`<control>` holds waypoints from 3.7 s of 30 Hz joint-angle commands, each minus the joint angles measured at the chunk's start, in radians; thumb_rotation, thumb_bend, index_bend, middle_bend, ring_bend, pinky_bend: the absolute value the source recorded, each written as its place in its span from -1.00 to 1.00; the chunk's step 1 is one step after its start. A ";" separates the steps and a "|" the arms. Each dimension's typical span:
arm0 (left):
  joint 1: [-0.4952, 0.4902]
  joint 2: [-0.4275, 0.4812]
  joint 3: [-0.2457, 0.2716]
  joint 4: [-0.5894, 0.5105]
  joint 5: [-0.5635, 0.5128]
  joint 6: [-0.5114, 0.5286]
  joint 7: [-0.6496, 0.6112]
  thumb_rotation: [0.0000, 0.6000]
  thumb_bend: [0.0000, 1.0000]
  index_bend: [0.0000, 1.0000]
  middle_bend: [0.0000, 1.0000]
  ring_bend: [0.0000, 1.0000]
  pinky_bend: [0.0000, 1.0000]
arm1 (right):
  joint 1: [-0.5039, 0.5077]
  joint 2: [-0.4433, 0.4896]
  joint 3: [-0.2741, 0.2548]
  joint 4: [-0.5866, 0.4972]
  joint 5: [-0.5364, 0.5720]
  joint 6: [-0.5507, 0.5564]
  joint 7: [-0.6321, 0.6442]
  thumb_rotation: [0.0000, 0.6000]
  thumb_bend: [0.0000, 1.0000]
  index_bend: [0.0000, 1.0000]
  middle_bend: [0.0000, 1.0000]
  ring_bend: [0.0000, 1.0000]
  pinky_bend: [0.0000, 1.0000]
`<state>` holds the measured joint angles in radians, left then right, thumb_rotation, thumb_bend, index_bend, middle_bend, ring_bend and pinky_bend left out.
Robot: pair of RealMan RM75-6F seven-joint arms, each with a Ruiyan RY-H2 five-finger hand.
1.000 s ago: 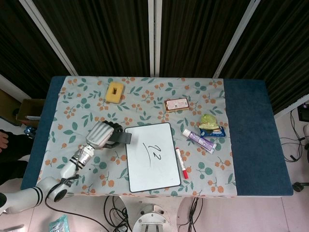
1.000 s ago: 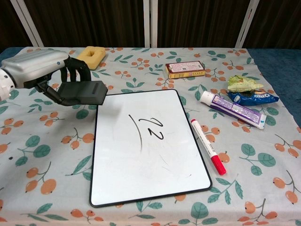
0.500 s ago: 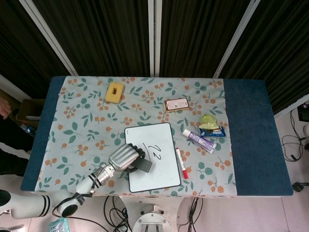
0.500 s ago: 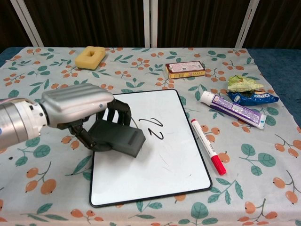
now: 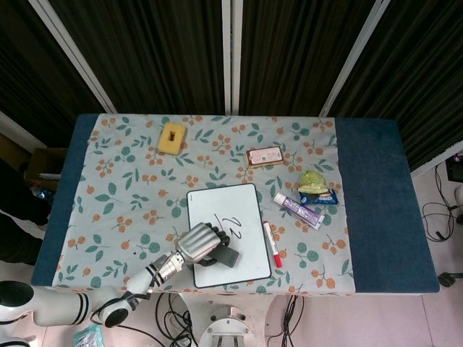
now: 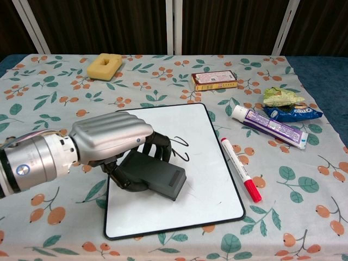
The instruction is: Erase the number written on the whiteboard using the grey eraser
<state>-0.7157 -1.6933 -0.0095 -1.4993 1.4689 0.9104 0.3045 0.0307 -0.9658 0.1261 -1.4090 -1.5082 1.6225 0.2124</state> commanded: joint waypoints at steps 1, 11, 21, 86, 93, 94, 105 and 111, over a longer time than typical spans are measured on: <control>-0.011 -0.022 -0.011 0.026 -0.004 -0.006 0.003 1.00 0.03 0.43 0.26 -0.01 0.23 | -0.001 0.001 0.001 0.000 0.002 0.000 -0.001 1.00 -0.04 -1.00 -1.00 -1.00 -1.00; -0.050 -0.087 -0.058 0.142 -0.025 -0.026 -0.027 1.00 0.03 0.42 0.26 -0.01 0.23 | -0.003 0.005 0.002 -0.004 0.005 0.000 0.002 1.00 -0.04 -1.00 -1.00 -1.00 -1.00; -0.096 -0.127 -0.121 0.265 -0.080 -0.058 -0.051 1.00 0.04 0.42 0.25 -0.02 0.22 | -0.007 0.008 0.003 -0.006 0.012 -0.004 0.008 1.00 -0.03 -1.00 -1.00 -1.00 -1.00; 0.003 0.145 -0.081 0.159 -0.060 0.160 -0.214 1.00 0.04 0.45 0.29 0.01 0.25 | -0.008 0.019 0.004 -0.041 -0.006 0.006 -0.001 1.00 -0.05 -1.00 -1.00 -1.00 -1.00; 0.045 0.121 -0.116 0.381 -0.137 0.149 -0.340 1.00 0.03 0.45 0.28 0.01 0.24 | -0.011 0.028 0.004 -0.058 -0.009 0.012 -0.015 1.00 -0.05 -1.00 -1.00 -1.00 -1.00; 0.047 0.119 -0.115 0.400 -0.142 0.140 -0.354 1.00 0.03 0.45 0.28 0.01 0.24 | -0.011 0.029 0.004 -0.060 -0.009 0.012 -0.016 1.00 -0.05 -1.00 -1.00 -1.00 -1.00; 0.065 0.078 -0.079 0.495 -0.111 0.086 -0.472 1.00 0.03 0.42 0.26 -0.01 0.23 | -0.012 0.031 0.003 -0.069 -0.007 0.011 -0.029 1.00 -0.05 -1.00 -1.00 -1.00 -1.00; 0.062 0.062 -0.071 0.521 -0.098 0.064 -0.490 1.00 -0.01 0.13 0.01 -0.22 0.05 | -0.016 0.035 0.006 -0.067 0.001 0.015 -0.026 1.00 -0.05 -1.00 -1.00 -1.00 -1.00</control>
<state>-0.6528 -1.6306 -0.0834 -0.9812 1.3681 0.9802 -0.1827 0.0145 -0.9308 0.1320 -1.4765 -1.5070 1.6378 0.1867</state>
